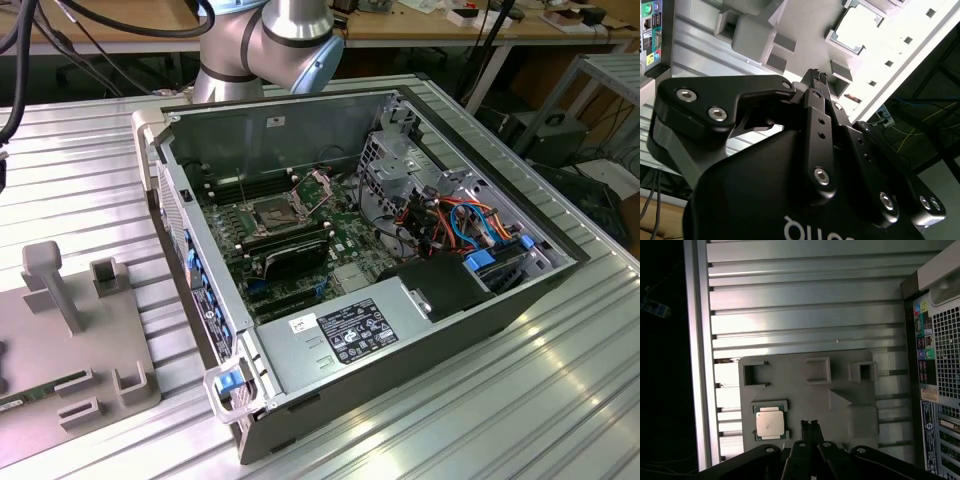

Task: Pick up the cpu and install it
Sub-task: 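Reach for the cpu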

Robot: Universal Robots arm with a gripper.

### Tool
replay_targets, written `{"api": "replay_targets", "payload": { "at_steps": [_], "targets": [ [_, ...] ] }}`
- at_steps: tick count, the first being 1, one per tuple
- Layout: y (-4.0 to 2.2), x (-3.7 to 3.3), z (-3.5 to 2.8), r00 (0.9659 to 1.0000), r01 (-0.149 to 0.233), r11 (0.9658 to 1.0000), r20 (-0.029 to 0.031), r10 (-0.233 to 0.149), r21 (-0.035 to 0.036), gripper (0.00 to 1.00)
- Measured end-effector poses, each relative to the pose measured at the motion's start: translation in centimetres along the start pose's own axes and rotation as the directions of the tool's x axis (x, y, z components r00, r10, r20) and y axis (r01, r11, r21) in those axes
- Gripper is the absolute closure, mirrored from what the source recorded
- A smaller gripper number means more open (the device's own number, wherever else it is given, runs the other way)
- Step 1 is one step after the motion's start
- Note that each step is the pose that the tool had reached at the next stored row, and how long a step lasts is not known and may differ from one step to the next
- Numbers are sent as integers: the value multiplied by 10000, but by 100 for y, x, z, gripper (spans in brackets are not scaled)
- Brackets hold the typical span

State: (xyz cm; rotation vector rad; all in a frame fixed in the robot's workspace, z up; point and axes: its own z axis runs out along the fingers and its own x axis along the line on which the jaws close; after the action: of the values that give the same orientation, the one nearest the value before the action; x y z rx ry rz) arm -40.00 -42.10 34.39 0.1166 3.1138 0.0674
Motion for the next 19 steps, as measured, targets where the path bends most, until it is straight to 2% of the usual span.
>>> {"api": "replay_targets", "payload": {
  "at_steps": [19],
  "targets": [
    [0,0,11,10000,0,10000,1,0,0,89]
  ]
}}
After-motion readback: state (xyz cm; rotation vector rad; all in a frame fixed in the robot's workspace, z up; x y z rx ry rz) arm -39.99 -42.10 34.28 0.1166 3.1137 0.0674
